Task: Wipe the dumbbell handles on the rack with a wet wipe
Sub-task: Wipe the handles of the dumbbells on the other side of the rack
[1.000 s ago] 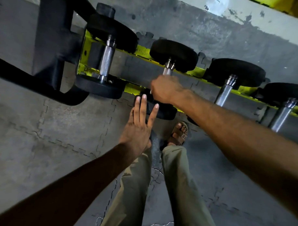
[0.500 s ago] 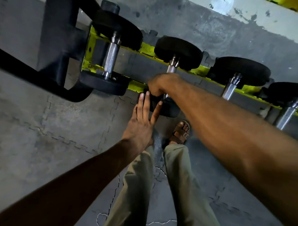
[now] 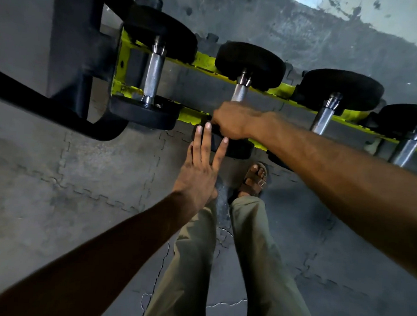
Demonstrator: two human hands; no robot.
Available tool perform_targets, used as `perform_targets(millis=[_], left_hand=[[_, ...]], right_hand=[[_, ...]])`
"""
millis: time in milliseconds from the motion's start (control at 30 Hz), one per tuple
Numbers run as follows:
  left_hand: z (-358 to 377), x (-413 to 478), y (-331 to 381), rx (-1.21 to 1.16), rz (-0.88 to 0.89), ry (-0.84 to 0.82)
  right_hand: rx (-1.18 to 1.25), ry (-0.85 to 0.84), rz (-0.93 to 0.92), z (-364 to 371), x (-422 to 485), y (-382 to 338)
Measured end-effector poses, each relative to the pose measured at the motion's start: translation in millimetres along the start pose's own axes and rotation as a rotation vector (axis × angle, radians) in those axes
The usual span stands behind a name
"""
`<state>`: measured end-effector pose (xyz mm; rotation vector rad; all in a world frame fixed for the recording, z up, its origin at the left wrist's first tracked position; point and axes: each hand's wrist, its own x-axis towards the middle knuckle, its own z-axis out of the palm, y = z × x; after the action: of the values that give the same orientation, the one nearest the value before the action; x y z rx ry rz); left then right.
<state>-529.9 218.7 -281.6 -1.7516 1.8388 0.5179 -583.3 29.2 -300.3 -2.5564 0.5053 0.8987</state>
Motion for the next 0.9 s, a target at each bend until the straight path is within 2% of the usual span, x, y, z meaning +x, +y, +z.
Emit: perform_targets(millis=[67,133,200,333,367,467,567,633,767,900], left_hand=[[0.5,-0.7,0.7,0.001,0.01,0.007],[0.4,0.5,-0.1,0.004,0.008,0.029],[0.5,1.1,-0.3,-0.001,0.003,0.026],[-1.0,0.2,0.7,0.003,0.008,0.024],[-1.7,0.2,0.8,0.01,0.013,0.022],[-2.1,0.9,-0.6,0.006,0.006,0.022],[-0.8,-0.5,-1.4,0.002,0.001,0.018],[-1.4,-0.7,-1.2,0.006,0.008,0.016],[-3.3,-1.4,0.3,-0.005,0.007,0.014],[-2.2,0.0,0.0,-0.02,0.003,0.024]], right_hand=[[0.006,0.039,-0.045,-2.3,-9.3,8.0],[-0.047,0.195,0.025,-9.9,-16.7,30.1],[0.02,0.329,0.086,-5.5,-23.9,39.4],[0.057,0.174,-0.118,17.8,-28.1,15.7],[0.036,0.191,-0.084,15.1,-25.4,20.7],[0.062,0.386,0.043,10.7,-19.2,38.4],[0.205,0.432,0.019,29.3,-28.0,19.4],[0.389,0.475,0.092,52.3,-36.0,8.8],[1.232,0.481,0.477,87.6,-34.7,7.1],[1.837,0.571,0.641,84.8,-17.3,5.1]])
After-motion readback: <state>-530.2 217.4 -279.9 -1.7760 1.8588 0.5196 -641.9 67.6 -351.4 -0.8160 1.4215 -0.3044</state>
